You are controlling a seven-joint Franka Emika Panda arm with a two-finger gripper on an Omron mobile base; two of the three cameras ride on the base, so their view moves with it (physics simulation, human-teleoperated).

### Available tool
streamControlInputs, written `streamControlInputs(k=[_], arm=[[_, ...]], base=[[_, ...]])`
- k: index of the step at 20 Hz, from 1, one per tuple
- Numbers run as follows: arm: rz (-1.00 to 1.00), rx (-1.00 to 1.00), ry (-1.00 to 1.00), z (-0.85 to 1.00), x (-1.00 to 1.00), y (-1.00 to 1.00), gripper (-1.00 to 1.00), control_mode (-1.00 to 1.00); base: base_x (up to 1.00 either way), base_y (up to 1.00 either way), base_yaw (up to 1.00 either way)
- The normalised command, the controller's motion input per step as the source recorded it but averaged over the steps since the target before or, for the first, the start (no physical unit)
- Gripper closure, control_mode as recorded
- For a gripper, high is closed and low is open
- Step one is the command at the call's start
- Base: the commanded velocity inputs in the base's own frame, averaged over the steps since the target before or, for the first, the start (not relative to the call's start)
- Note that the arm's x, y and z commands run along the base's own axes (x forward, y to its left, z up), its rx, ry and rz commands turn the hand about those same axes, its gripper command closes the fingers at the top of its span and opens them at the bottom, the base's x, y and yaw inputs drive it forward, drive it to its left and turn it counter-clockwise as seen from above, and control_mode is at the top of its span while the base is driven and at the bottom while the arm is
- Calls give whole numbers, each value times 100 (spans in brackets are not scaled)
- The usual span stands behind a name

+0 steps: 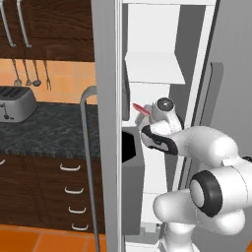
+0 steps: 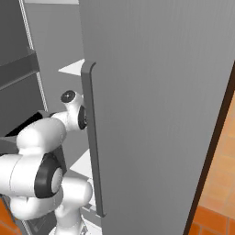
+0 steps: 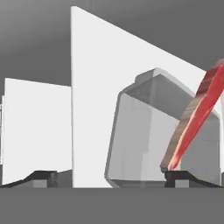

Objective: Take the meat container that has the steak and place it on the second highest rack of the freezer. Then take the vegetable container that has the tomato and carrot and place it on the highest rack of the freezer.

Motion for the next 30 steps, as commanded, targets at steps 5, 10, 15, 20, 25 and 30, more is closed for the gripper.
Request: streamControlInputs(k=[5,10,15,20,25,30], arm=[[0,0,-9,94,-85,0,-100,-100],[0,0,0,82,-82,0,-100,-100],[0,0,0,48,-96,2,-100,-100],[6,0,0,1,-82,41,-100,-100],[23,1,0,-22,-50,52,-100,-100],[26,1,0,-34,-28,70,-100,-100]], base=[[0,0,0],[0,0,0],[0,0,0],[0,0,0],[0,0,0],[0,0,0]])
